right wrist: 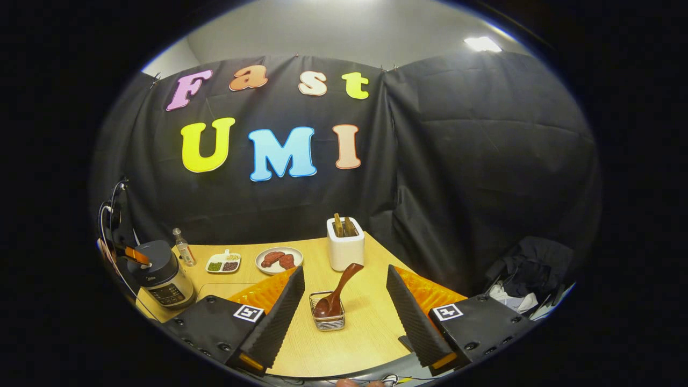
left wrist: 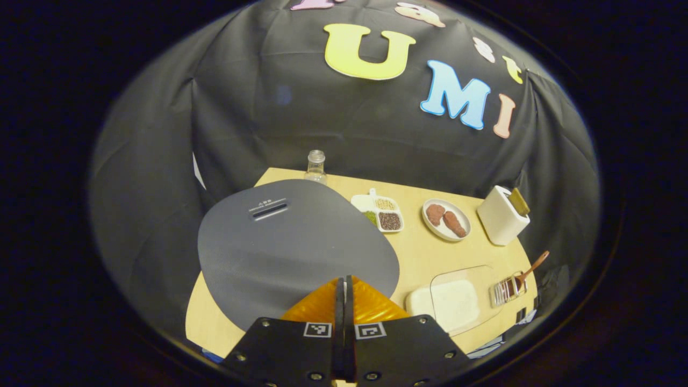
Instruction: Close the left gripper, press the button to open the rice cooker; take a wooden spoon from the chopstick holder with the right hand, scoop a spoonful of rice and pour it into the rice cooker, then put the wooden spoon back into the chopstick holder.
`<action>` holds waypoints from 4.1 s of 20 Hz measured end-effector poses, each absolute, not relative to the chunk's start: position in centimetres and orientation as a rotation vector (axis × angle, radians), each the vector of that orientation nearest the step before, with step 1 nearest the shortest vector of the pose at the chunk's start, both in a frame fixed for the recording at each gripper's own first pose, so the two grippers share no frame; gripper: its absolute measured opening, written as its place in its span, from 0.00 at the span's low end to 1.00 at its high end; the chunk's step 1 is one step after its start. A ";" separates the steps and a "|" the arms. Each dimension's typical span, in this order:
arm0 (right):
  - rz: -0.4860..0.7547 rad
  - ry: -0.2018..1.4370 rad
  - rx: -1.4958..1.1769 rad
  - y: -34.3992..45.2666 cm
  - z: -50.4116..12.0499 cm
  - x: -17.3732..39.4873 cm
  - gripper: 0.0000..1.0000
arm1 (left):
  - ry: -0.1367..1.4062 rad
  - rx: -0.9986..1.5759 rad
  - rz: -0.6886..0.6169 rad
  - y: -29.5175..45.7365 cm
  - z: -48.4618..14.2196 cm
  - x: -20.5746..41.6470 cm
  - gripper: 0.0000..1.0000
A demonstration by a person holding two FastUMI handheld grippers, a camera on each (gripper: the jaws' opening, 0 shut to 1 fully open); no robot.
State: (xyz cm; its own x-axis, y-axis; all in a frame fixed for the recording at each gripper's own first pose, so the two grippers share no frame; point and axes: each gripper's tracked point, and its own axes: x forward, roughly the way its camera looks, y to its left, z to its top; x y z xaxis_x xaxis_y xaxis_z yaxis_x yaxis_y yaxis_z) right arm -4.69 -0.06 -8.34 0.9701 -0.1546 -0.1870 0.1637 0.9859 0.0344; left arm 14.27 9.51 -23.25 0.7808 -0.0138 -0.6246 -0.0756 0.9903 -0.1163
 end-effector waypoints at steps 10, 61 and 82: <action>-0.113 0.198 0.048 1.8 -9.1 -3.6 0.98 | 0.688 -0.253 0.027 9.6 -23.8 13.9 0.02; -0.073 0.356 0.151 -2.6 -11.5 8.2 0.98 | 0.088 -0.001 0.149 -1.8 -4.4 3.4 0.87; 0.104 0.754 0.372 -2.1 -26.9 16.7 0.98 | 0.235 0.100 0.319 -8.8 -6.1 2.4 0.87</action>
State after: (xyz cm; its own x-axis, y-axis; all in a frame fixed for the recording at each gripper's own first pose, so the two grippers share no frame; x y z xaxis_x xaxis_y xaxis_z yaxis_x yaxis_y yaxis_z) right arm 16.69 -2.12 -26.88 0.7274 0.2243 -0.6485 0.0399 0.9297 0.3663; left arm 2.39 -8.82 -6.11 0.9225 0.3222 -0.2123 -0.2991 0.9448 0.1339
